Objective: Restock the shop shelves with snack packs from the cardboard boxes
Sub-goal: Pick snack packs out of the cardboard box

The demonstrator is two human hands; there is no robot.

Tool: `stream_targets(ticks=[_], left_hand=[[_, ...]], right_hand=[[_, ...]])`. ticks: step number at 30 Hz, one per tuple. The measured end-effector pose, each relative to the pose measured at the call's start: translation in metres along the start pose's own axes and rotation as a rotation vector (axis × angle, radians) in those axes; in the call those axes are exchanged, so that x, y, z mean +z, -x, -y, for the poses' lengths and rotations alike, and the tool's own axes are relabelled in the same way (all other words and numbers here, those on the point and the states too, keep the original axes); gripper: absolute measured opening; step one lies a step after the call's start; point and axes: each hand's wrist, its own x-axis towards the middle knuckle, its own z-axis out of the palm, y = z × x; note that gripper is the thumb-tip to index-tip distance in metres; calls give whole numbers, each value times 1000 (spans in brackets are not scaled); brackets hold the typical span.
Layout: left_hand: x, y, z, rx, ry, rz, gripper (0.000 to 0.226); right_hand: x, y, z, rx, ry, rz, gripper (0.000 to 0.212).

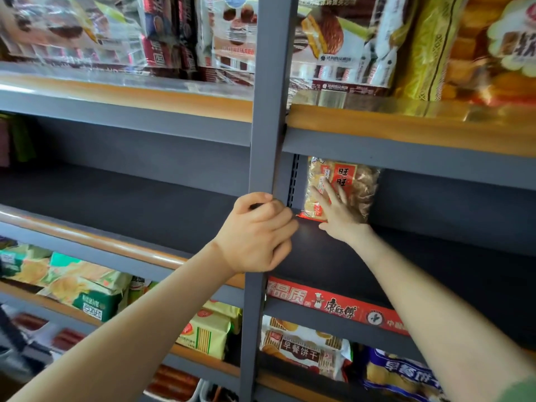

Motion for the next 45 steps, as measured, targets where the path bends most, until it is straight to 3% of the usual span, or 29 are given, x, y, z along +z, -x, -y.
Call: stream_targets(ticks=[2,7,10,12,15,18,22,26,30,37,40,42,45], left_hand=[[-3,0,-3,-19,5,10,28],[-8,4,-20,-153,-31,125,24],[-10,42,-84,-264,119,222,23],[-19,85,-153,-269,316,336,26],[-36,165,-258,-234,642,619,31],[-49,252,-345,-260,841,907,35],[-65,365,-421,-342,913,1231,38],[-84,449,-455,-377,882,1490,46],[-80,509,-473,-373,760,1658,72],[-43,618,-513,-396,549,1811,89],[-34,640,-537,-237,525,1896,89],[-35,641,-548,-176,516,1821,73],[-47,642,-551,-263,549,1609,36]], right_hand=[[-11,25,7,-20,-14,-3,90],[-29,122,30,-90,-169,-238,58],[-6,209,36,-151,-349,-476,37],[34,272,35,-176,-449,-531,30],[126,356,29,-115,-573,-342,28],[238,431,22,103,-641,49,35],[368,513,18,455,-705,602,57],[460,566,28,729,-772,896,65],[538,597,51,863,-759,973,65],[623,607,110,689,-758,1028,67],[634,604,129,715,-897,934,64],[632,602,139,700,-966,898,60],[623,598,145,650,-994,853,56]])
